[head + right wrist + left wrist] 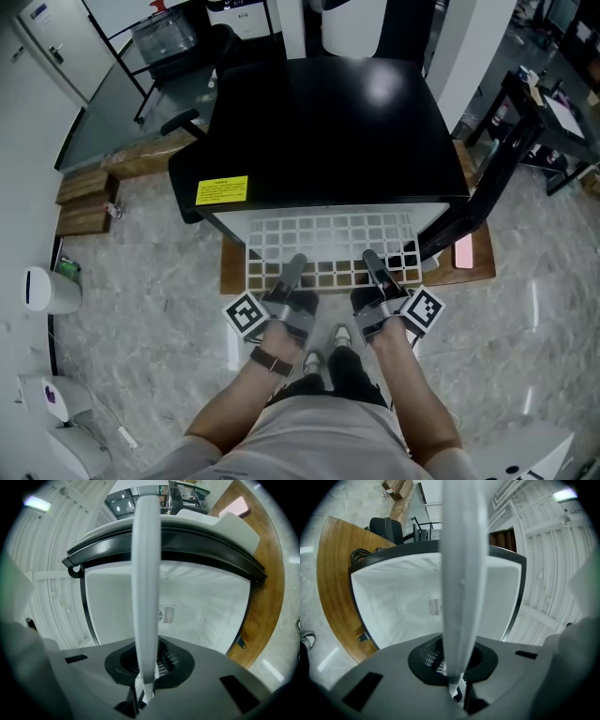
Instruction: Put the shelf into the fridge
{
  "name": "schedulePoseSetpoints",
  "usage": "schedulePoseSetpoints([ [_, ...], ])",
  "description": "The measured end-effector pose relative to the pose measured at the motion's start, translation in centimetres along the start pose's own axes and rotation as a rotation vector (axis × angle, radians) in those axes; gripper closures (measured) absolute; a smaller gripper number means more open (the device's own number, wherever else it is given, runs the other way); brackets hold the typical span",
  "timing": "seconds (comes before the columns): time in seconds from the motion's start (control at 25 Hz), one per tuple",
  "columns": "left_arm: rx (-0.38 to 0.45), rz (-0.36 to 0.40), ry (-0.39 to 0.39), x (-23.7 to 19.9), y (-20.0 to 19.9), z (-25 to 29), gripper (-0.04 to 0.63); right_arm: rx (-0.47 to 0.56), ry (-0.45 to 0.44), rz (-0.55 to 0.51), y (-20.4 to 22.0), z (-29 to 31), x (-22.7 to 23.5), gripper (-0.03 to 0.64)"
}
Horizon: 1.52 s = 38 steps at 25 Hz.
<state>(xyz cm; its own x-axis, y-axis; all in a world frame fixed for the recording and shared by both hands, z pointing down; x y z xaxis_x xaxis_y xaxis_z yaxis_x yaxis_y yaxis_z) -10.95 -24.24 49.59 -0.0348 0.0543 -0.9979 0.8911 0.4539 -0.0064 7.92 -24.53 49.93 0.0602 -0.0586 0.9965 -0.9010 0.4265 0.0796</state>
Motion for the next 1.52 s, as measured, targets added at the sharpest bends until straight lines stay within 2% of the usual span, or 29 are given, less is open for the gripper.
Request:
schedulePoseSetpoints([
  [0.72, 0.053, 0.009, 0.018, 0.0, -1.7, 3.5, 0.566, 0.066, 0.006, -0.003, -1.5, 3.5, 0.1, 0.571],
  [1.08, 0.086, 0.014, 0.028, -0.4, -2.1, 6.1, 0.566, 0.074, -0.001, -0.014, -3.4, 5.5, 0.6, 0.570],
  [1.52, 0.115, 0.011, 0.045, -0.5, -4.3, 8.1, 0.566, 0.067, -0.013, -0.045, -3.7, 8.5, 0.6, 0.569],
])
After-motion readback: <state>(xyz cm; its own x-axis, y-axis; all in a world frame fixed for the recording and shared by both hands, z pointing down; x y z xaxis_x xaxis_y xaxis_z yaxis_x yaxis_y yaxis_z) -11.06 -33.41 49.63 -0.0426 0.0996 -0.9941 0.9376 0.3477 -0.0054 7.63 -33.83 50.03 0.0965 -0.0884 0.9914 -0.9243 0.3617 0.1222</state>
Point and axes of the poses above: the fingertips, and each gripper's own axes: z forward along the fingers, x to its right, y out of its underside, the point moved 4 cm from there along -z, backward along the fingers, and after that the axes turned 3 degrees about x, right-handed, at the moved point
